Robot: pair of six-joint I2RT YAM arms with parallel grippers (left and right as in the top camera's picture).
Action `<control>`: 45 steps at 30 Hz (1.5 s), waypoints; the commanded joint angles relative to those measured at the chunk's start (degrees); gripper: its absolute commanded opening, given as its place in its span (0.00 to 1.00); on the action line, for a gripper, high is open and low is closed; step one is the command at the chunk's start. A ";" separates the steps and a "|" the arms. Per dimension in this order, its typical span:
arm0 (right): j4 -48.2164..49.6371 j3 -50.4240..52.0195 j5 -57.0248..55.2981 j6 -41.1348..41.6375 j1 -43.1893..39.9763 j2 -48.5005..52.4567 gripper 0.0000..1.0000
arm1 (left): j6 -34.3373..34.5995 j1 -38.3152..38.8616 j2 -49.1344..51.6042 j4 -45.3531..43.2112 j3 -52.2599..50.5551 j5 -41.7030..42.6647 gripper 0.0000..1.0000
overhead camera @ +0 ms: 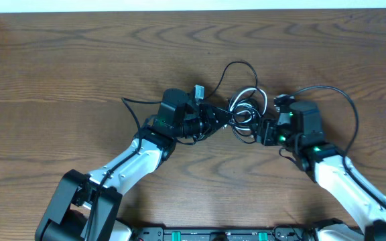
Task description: Untangle cables
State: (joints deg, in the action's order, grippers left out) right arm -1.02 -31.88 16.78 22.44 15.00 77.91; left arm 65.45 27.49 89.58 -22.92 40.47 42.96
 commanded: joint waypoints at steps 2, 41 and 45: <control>3.63 -0.35 -3.85 3.98 1.18 3.32 0.63 | 1.60 -0.13 0.11 -2.25 0.50 6.62 0.08; -21.29 -0.37 -22.80 1.99 -25.27 -17.81 0.79 | 13.62 -14.53 0.22 -43.52 0.50 29.09 0.08; -20.87 -0.37 -16.09 -0.44 -28.46 -18.45 0.80 | 13.62 -18.43 0.22 -43.52 0.50 30.12 0.08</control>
State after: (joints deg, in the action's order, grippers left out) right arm -21.87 -32.58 -1.39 24.60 -11.35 59.81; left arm 80.71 12.23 91.24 -65.80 39.62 72.49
